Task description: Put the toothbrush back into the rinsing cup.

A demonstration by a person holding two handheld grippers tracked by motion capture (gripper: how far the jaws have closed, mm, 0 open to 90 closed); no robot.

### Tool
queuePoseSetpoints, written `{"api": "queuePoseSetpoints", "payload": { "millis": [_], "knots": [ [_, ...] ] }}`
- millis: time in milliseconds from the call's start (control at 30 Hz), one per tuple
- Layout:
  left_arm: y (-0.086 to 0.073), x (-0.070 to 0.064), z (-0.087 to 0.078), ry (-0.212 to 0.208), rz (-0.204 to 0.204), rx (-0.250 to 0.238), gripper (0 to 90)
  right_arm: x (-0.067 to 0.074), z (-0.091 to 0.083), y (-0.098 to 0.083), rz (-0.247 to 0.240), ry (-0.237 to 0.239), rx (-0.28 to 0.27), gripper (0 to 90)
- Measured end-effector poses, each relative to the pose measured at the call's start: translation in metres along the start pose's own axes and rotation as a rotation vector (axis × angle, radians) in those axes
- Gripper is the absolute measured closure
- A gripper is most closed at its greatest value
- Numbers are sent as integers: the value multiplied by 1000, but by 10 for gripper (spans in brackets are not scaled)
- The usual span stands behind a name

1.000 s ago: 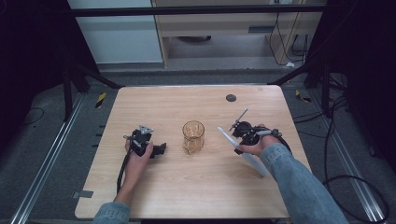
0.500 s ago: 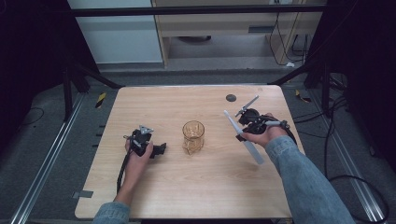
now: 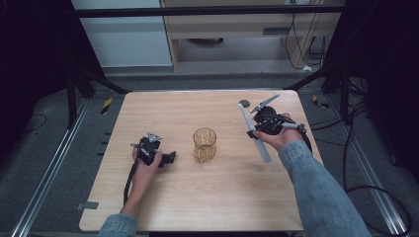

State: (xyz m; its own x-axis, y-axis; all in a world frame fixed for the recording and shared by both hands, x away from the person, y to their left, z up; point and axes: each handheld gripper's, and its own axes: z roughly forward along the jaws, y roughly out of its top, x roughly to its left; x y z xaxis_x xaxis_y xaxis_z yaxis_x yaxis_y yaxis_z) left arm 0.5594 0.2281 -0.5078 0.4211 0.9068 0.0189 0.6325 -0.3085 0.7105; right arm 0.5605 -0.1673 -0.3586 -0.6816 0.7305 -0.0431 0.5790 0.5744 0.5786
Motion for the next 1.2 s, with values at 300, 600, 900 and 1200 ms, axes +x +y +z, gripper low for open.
{"api": "queuePoseSetpoints", "payload": {
  "millis": [300,600,900,1200],
  "knots": [
    [0,0,0,0,1,0,0,2,6,9,12,-20,-68,674],
    [0,0,0,0,1,0,0,6,13,21,36,-53,-151,674],
    [0,0,0,0,1,0,0,8,20,28,51,-59,-194,674],
    [0,0,0,0,1,0,0,10,23,33,67,-69,-225,674]
  ]
}}
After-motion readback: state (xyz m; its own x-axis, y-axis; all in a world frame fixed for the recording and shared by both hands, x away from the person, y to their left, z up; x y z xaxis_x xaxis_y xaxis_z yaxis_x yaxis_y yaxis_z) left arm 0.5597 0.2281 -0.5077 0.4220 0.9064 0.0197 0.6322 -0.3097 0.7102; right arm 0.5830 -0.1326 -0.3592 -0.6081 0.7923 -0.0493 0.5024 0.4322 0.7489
